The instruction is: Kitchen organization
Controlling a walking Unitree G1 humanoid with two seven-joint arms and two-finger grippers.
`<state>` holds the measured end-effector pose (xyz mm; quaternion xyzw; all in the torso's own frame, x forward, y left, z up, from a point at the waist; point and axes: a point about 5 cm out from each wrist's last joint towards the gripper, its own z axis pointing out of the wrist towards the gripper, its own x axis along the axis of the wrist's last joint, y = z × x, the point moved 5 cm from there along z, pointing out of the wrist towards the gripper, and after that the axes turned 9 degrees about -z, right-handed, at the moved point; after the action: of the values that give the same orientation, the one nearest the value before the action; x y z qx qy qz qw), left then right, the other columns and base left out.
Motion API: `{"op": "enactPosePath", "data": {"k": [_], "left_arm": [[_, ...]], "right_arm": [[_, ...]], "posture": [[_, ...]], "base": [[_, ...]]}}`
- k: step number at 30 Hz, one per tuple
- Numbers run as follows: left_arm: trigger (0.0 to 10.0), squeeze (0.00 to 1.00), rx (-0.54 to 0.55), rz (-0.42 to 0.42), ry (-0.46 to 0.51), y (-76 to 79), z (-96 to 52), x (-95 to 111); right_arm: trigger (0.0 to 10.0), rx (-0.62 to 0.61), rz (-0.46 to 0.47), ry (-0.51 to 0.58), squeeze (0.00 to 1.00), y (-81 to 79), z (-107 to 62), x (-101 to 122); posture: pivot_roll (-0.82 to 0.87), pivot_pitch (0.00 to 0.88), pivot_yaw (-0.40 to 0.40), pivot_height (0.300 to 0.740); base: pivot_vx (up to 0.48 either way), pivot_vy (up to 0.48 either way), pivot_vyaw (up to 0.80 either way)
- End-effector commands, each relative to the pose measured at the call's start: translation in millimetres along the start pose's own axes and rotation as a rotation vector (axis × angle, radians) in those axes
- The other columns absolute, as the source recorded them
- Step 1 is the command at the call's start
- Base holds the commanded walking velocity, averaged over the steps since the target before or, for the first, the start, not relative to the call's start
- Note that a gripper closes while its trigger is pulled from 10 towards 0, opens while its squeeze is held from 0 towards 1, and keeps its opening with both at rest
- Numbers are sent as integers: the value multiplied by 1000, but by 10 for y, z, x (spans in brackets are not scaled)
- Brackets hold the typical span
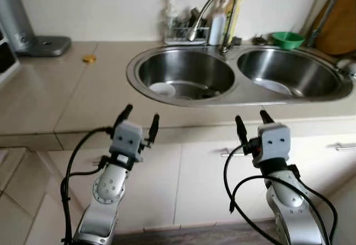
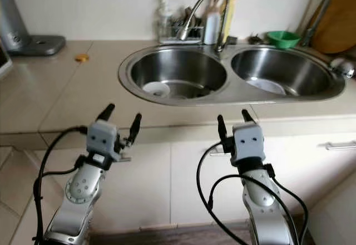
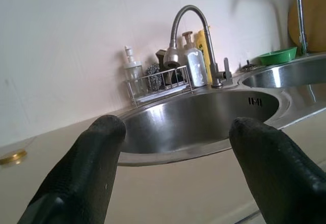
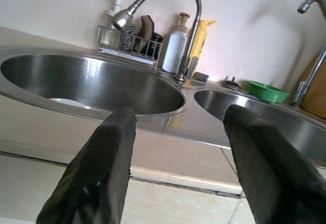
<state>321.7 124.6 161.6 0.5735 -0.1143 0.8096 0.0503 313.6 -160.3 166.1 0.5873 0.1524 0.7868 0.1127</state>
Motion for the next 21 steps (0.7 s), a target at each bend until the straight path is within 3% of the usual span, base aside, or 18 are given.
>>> {"op": "enactPosePath", "data": {"k": [1,4,12,21], "left_arm": [[10000,0,-13,3,-3,37,-5,-6],[10000,0,-11,-9,-7,31,-17,-24],[10000,0,-15,-36,-15,53,-26,-43],[10000,0,-24,-44,-24,83,-34,-65]], "right_arm": [[10000,-20,-2,28,0,42,17,68],[10000,-26,4,25,0,42,18,64],[10000,-33,6,25,0,43,33,61],[10000,-41,7,21,0,55,27,47]], "posture": [[62,0,-6,740],[61,0,-3,740],[57,0,-1,740],[54,0,-1,740]], "base": [[0,-480,-800],[0,-432,-800],[0,0,-800],[0,424,-800]]}}
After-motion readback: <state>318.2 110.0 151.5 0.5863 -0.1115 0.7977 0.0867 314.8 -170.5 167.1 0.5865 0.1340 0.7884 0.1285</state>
